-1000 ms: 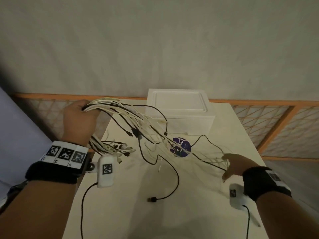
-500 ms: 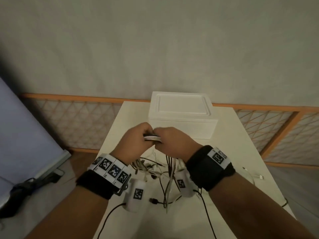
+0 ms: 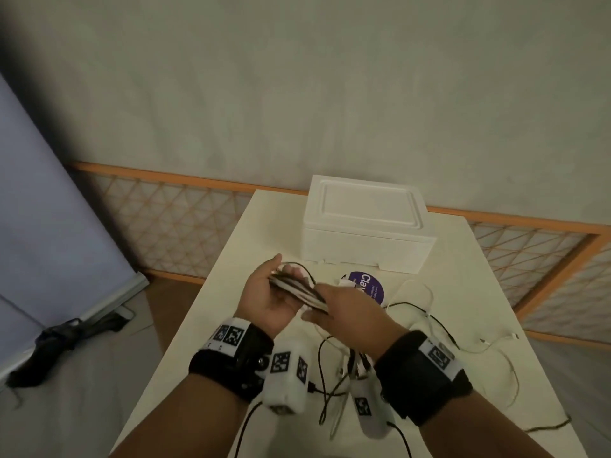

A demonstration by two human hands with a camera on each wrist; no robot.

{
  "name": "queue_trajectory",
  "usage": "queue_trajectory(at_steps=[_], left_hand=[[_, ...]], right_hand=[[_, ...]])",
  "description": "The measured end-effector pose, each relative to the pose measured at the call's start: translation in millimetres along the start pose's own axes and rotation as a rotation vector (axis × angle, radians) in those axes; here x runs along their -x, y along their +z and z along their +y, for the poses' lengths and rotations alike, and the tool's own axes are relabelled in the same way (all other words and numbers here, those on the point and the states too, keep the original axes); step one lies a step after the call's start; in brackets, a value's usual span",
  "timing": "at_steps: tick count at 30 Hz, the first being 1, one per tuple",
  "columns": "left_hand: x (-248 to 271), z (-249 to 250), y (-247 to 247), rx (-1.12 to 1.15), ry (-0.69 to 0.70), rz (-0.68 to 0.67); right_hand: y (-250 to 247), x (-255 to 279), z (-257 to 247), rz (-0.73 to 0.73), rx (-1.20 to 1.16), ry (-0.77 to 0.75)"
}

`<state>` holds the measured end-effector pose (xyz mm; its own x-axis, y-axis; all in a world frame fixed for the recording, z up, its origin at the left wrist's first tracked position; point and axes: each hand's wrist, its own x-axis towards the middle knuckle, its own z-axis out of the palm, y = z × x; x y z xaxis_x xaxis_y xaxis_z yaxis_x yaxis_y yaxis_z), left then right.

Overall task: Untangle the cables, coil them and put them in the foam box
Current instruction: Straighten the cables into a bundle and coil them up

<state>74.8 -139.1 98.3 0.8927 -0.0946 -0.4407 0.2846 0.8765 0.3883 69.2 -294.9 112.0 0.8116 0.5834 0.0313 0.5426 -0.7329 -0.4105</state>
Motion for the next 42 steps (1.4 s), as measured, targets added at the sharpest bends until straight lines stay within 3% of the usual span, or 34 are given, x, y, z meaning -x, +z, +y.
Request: queue_trajectory(at_steps=[2, 6, 13, 18, 21, 26, 30, 32, 39, 42], left_hand=[[-19, 5, -8, 0.104, 0.006, 0.146], [-43, 14, -32, 0.076, 0.023, 0.276], [-41, -10, -23, -0.025, 0.027, 0.239], [-38, -20, -22, -0.096, 0.099, 0.191], [-39, -25, -16, -0.354, 0.177, 0.182], [-36, -41, 3, -0.791, 0.291, 0.159], [-25, -55, 12, -0.988, 0.266, 0.037], [-21, -55, 11, -1.001, 0.240, 0.013], [-21, -44, 4, -1.012, 0.214, 0.060], [-23, -40, 9, -1.275, 0.189, -0.010]], right_hand=[[12, 16, 13, -0.056, 0.000, 0.043], [23, 52, 42, -0.162, 0.022, 0.131], [14, 85, 85, -0.240, -0.081, 0.266], [1, 92, 93, -0.247, -0.169, 0.247], [-8, 78, 97, -0.051, -0.291, 0.221], [-38, 1, 68, 0.223, -0.473, 0.121], [-36, -38, 41, 0.150, -0.536, -0.028], [-26, -47, 35, 0.158, -0.586, -0.034], [-5, -58, 36, 0.100, -0.614, -0.036], [-9, -64, 33, 0.011, -0.545, -0.173]])
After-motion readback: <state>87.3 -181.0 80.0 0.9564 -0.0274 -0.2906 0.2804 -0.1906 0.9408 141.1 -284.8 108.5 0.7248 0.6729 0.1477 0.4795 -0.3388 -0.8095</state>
